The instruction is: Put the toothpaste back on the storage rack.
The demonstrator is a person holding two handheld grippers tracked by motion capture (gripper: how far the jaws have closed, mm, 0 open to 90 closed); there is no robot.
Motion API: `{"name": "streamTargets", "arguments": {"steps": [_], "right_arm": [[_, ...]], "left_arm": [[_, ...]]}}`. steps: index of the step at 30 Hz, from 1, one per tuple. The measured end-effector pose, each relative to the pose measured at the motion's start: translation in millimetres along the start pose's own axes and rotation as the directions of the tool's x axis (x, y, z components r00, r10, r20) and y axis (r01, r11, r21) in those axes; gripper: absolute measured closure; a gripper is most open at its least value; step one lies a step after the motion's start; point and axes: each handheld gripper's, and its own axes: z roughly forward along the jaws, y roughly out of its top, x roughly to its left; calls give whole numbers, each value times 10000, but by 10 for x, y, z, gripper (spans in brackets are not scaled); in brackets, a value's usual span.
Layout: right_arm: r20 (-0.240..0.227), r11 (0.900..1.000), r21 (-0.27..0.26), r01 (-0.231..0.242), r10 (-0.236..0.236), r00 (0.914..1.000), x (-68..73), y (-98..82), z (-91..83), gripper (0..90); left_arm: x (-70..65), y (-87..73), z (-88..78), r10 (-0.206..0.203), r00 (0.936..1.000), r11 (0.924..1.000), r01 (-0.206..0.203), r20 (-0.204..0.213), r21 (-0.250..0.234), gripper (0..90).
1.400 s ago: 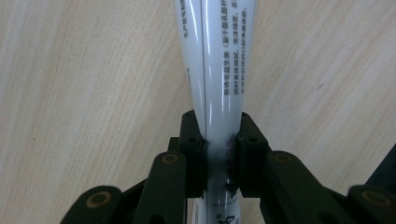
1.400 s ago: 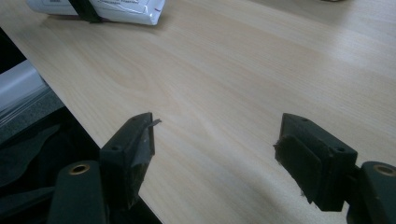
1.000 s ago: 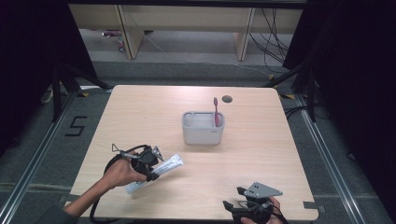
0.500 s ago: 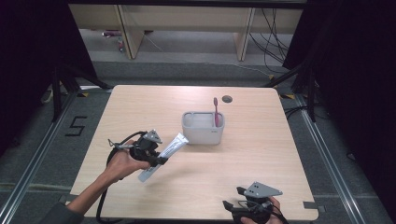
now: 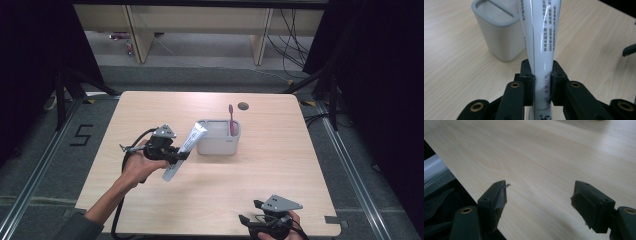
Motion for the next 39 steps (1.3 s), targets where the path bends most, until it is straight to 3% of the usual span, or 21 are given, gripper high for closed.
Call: {"name": "streamTargets", "arguments": {"steps": [6, 10, 14, 18, 24, 25, 28, 33, 37, 38, 39], "right_arm": [[34, 10000, 16, 66, -66, 10000, -4, 1, -4, 281], [37, 10000, -23, 43, -42, 10000, -5, -2, -1, 281], [28, 10000, -36, 34, -34, 10000, -6, -2, -6, 281], [16, 10000, 17, 74, -74, 10000, -16, 3, -10, 281], [-25, 10000, 8, 39, -39, 10000, -18, 2, -11, 281], [-27, 10000, 28, 37, -37, 10000, -21, -1, -11, 281], [67, 9999, 15, 123, -123, 9999, -12, 2, -14, 281], [24, 9999, 32, 106, -106, 9999, -20, 1, -13, 281], [90, 9999, 30, 101, -101, 9999, -12, 1, -14, 281], [78, 9999, 26, 110, -110, 9999, -11, 1, -15, 281], [75, 9999, 29, 109, -109, 9999, -11, 2, -16, 281]], "left_arm": [[-37, 136, 50, -253, 9996, 9977, 247, -85, -639, 764], [-34, 226, 81, -641, 9979, 9915, 637, 2, -1139, 764], [-16, 308, 105, -805, 9967, 9855, 777, -129, -1507, 763], [6, 375, 121, -992, 9950, 9779, 960, -79, -1858, 763], [30, 538, 145, -1265, 9911, 9646, 1132, -413, -2381, 763], [45, 580, 173, -1356, 9900, 9594, 1217, -379, -2543, 763], [43, 631, 206, -1352, 9899, 9562, 1192, -421, -2673, 763], [61, 737, 272, -1575, 9869, 9391, 1386, -353, -3145, 763], [51, 796, 313, -1630, 9857, 9366, 1407, -434, -3210, 763], [41, 825, 343, -1637, 9854, 9309, 1389, -461, -3380, 763], [34, 843, 357, -1603, 9857, 9333, 1340, -527, -3331, 762]]}}
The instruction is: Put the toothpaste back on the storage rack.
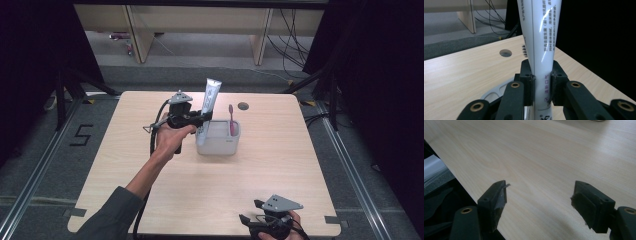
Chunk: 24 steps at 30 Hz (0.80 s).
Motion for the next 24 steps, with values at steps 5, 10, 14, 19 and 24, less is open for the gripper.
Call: {"name": "streamTargets", "arguments": {"steps": [5, 10, 14, 19, 24], "right_arm": [[-29, 10000, 3, 57, -57, 10000, 5, 1, -5, 281], [-127, 10000, -7, 8, -9, 9999, -3, 0, 2, 281], [-156, 9999, -6, 113, -113, 9998, 10, 2, 3, 281], [-220, 9999, 11, -123, 123, 9997, 38, -2, 6, 281], [-193, 9999, -57, 108, -109, 9998, 20, 0, 5, 281]], "left_arm": [[-26, 51, 112, -47, 10000, 9999, 46, -81, -114, 762], [-27, 81, 193, -165, 9998, 9997, 162, -150, -208, 762], [-25, 71, 287, 22, 9994, 9999, -27, -350, -138, 763], [-13, 87, 360, -14, 9992, 9999, 9, -404, -120, 762], [4, 114, 440, 41, 9981, 9999, -48, -615, -115, 762]]}}
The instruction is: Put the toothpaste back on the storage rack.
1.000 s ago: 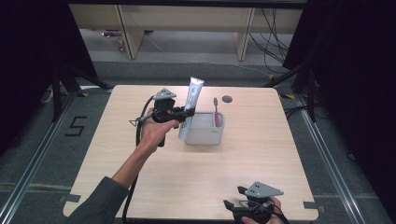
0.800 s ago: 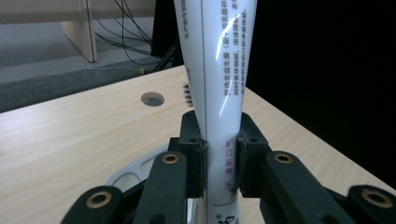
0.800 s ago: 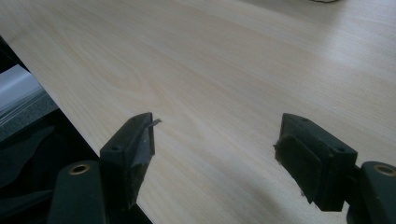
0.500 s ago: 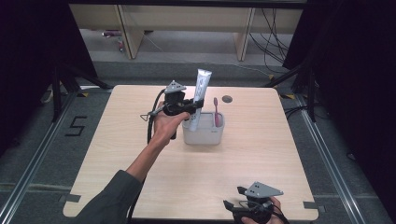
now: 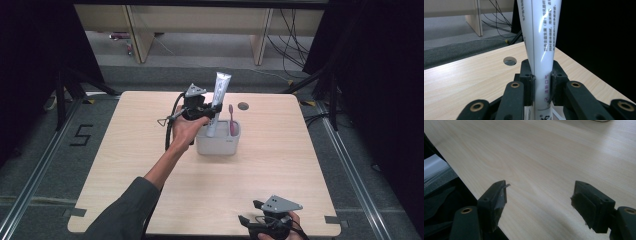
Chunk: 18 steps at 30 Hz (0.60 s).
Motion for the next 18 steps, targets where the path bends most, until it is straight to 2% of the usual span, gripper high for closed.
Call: {"name": "streamTargets", "arguments": {"steps": [1, 2, 3, 6, 11, 12, 13, 14, 18], "right_arm": [[-3, 10000, -11, 1, -1, 10000, 3, 0, 0, 281], [-56, 9991, 112, -414, 414, 9991, 36, -3, -5, 281], [-70, 9990, 124, -429, 430, 9991, 37, -3, -7, 281], [-39, 10000, -61, -20, 20, 10000, 10, 1, -1, 281], [-42, 10000, -39, 10, -10, 10000, 6, -1, -3, 281], [-134, 9998, 65, -166, 166, 9998, 21, -2, -6, 281], [-64, 10000, 53, 41, -40, 10000, 11, 0, -7, 281], [-81, 10000, 52, 31, -31, 10000, 13, 0, -7, 281], [-127, 10000, 2, -29, 29, 9999, 12, -3, -8, 281]], "left_arm": [[0, 4, 16, 5, 10000, 10000, -5, -59, -34, 762], [3, 4, 36, -34, 10000, 10000, 33, -53, -65, 762], [2, 2, 47, -12, 9999, 10000, 11, -103, -87, 762], [-1, -8, 89, -28, 9999, 9998, 24, -171, -179, 762], [3, -40, 144, 115, 9994, 9997, -122, -320, -212, 761], [21, -50, 162, 18, 9996, 9996, -25, -283, -270, 761], [34, -61, 177, -109, 9996, 9996, 102, -268, -278, 761], [37, -70, 187, -160, 9994, 9996, 152, -309, -253, 760], [40, -106, 225, -74, 9995, 9997, 67, -313, -226, 760]]}}
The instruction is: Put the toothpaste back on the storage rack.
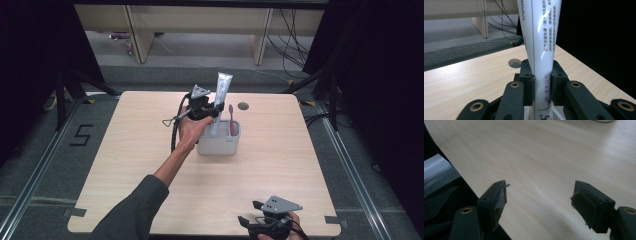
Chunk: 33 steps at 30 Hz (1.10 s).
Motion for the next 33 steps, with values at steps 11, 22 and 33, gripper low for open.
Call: {"name": "streamTargets", "arguments": {"steps": [11, 22, 33], "right_arm": [[1, 10000, -23, 35, -35, 10000, -11, -5, -1, 280], [-17, 9999, 42, -129, 129, 9999, 0, -10, -2, 280], [-63, 9999, 46, -131, 131, 9999, 9, -12, 9, 280]], "left_arm": [[40, -92, 72, -7, 10000, 10000, 6, 30, 66, 759], [78, -235, 95, -159, 9999, 9997, 159, 40, 163, 757], [75, -371, 129, -32, 10000, 9995, 31, 27, 329, 754]]}}
